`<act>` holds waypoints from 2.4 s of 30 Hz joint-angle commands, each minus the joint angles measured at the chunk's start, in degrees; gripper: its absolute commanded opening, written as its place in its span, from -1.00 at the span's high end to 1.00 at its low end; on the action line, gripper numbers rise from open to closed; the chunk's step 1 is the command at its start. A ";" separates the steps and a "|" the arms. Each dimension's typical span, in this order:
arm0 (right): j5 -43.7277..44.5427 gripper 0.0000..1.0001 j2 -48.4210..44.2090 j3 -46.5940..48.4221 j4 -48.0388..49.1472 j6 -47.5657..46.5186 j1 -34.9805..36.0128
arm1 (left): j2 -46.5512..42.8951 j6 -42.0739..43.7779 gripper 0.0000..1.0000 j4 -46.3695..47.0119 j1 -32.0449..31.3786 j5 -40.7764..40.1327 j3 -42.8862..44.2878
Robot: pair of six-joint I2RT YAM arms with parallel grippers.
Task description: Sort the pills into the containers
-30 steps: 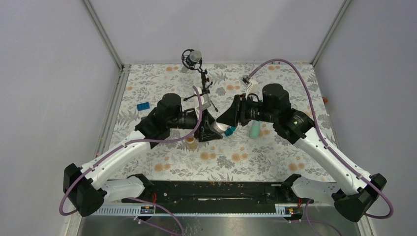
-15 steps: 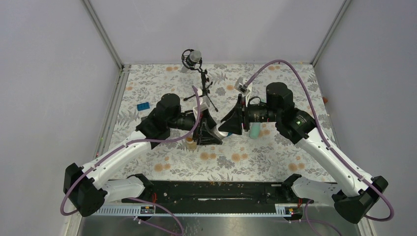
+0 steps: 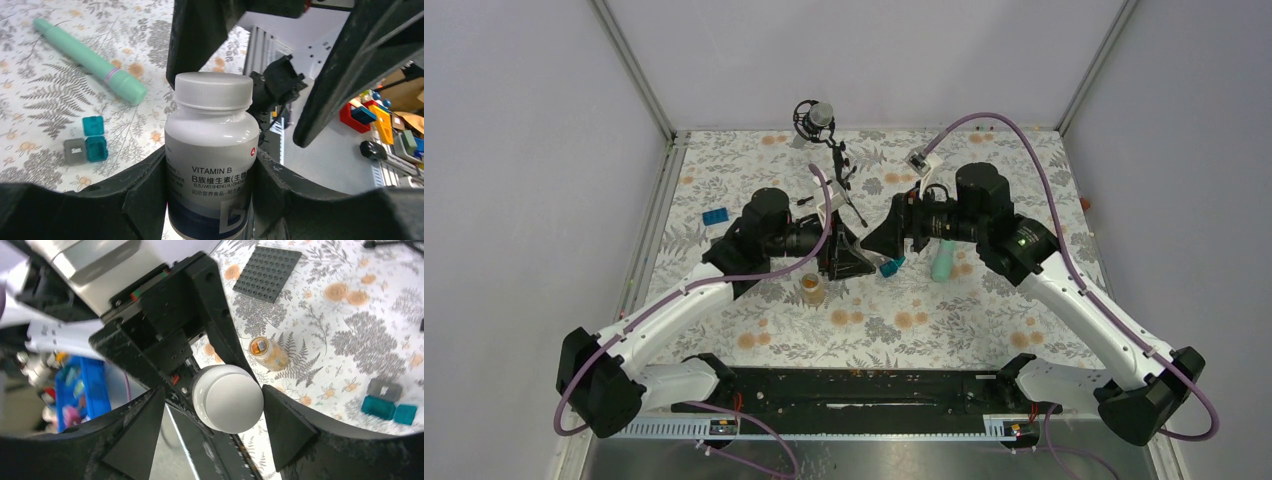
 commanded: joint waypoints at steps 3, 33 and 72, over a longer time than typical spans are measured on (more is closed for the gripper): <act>12.67 -0.48 -1.85 -5.17 9.96 24.20 0.65 | 0.64 0.02 1.00 1.50 0.21 -6.63 1.81; -12.75 -0.33 -6.93 -3.84 -2.59 -15.15 0.29 | -0.96 0.30 1.00 6.11 0.21 5.52 -1.05; -10.96 -0.50 -7.68 -3.76 1.78 -10.45 2.75 | -2.93 0.24 1.00 4.96 0.14 7.04 -1.96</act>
